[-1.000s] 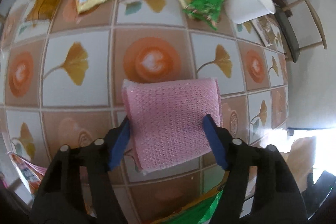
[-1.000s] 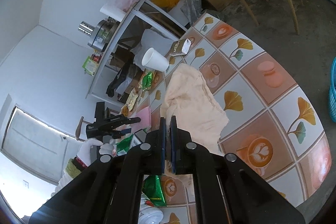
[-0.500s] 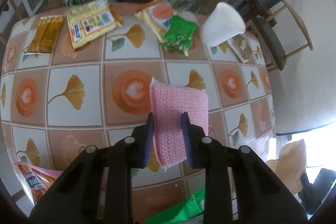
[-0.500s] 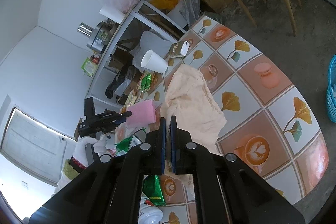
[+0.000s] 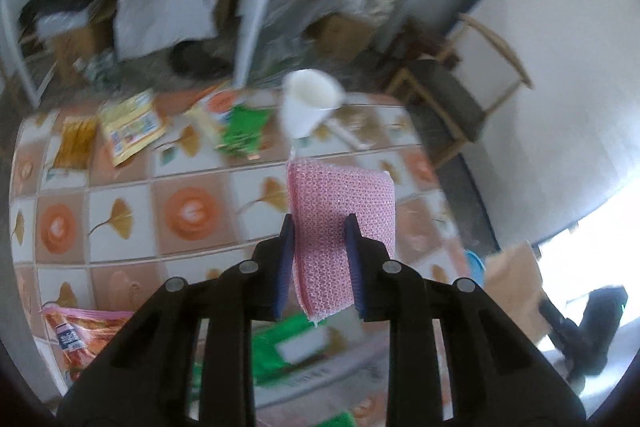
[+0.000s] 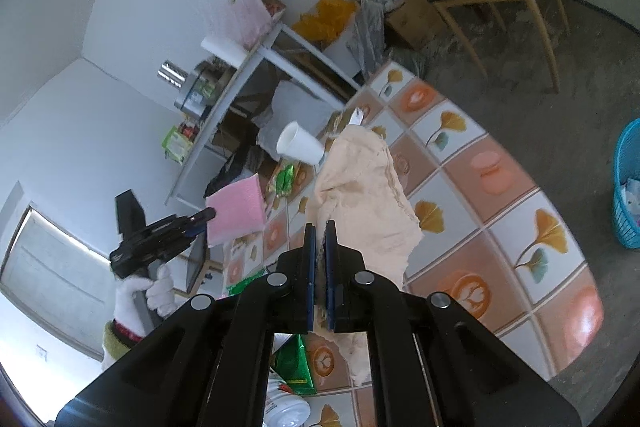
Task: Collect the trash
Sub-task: 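Grasp the pink sponge with the left gripper and carry both toward the wastebasket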
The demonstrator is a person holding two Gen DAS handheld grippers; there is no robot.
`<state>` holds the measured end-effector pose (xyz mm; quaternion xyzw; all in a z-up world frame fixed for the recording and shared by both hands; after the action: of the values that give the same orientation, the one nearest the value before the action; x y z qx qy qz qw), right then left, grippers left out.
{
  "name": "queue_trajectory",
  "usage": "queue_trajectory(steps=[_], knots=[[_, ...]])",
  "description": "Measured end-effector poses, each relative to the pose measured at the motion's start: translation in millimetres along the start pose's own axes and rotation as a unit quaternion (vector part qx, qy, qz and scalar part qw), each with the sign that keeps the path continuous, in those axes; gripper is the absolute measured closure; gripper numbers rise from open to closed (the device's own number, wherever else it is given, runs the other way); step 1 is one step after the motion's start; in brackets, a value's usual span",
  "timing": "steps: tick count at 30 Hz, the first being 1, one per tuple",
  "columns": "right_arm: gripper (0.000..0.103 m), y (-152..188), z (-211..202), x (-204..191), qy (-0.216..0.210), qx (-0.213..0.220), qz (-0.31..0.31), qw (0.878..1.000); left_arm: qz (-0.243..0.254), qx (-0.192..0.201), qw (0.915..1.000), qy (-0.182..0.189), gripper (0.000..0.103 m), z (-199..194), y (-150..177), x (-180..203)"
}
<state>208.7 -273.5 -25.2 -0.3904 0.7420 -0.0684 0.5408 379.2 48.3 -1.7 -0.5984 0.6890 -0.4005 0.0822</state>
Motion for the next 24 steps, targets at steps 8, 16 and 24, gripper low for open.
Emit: queue_trajectory(steps=[8,16,24], knots=[[0.098,-28.7,-74.7,46.7,0.037,0.081,0.031,0.996,0.08,-0.017,0.9916,0.1,0.08,10.3,24.6,143.9],[0.098,-54.4,-157.2,144.8,0.125,0.144,0.088,0.978,0.178,-0.064,0.9684,0.162,0.08,71.6,85.2,303.7],[0.098,-64.4,-179.7,255.9,0.201,0.153,0.148,0.956,0.257,-0.134,0.9421,0.169,0.08,166.6,171.0,423.6]])
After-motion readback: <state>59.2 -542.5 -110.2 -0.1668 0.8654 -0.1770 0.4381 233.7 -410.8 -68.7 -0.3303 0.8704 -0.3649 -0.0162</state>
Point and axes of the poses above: each gripper's, at about its wrist camera, not at the fingertips, and z roughly the way its jaws point, x to its right, y to its underside, the point moved 7 cm from there along z, roughly the way its jaws point, and after that the axes turned 10 degrees about x, right-handed, at the moved point
